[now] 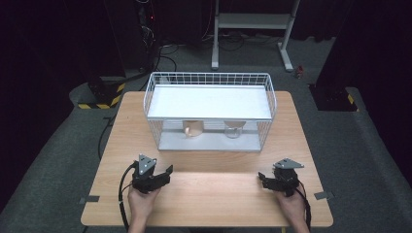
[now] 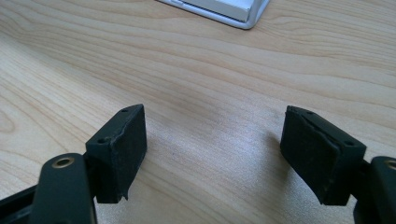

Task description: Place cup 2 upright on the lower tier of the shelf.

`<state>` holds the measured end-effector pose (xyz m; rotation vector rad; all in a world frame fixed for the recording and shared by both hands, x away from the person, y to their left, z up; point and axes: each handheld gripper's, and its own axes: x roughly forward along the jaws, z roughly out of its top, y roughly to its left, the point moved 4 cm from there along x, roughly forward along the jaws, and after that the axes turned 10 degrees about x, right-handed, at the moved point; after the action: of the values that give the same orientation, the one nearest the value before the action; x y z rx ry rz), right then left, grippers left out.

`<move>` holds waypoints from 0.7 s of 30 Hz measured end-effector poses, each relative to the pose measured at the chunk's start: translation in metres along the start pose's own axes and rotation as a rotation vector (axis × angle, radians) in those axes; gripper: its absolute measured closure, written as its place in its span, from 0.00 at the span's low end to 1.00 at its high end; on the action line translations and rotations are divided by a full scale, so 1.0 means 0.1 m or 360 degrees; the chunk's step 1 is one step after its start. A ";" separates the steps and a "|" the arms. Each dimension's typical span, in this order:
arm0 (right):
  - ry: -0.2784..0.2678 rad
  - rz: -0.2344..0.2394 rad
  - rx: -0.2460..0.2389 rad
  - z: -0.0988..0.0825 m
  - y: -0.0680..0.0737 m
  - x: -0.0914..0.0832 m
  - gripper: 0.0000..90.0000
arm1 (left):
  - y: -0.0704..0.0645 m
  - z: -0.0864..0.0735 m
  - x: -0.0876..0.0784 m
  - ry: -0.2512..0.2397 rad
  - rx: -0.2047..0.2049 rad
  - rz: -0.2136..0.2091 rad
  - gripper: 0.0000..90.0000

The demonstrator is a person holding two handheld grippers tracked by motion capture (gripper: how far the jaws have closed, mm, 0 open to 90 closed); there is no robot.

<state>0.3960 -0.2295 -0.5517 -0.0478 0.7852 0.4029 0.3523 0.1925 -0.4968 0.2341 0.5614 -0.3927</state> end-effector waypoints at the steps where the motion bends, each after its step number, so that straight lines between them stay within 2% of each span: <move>1: 0.0000 0.0000 0.0001 0.00 0.00 0.00 0.25 | 0.00 -0.01 0.00 0.0006 0.0009 0.0002 0.36; 14: 0.0000 0.0000 0.0001 0.00 0.00 0.00 0.25 | 0.00 -0.15 0.07 0.0060 0.0023 0.0033 0.36; 21: 0.0000 0.0000 0.0001 0.00 0.00 0.00 0.25 | 0.02 -0.23 0.10 0.0078 -0.0008 0.0034 0.36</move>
<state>0.3960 -0.2295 -0.5517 -0.0472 0.7854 0.4028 0.3503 0.1982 -0.5208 0.2453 0.6075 -0.3654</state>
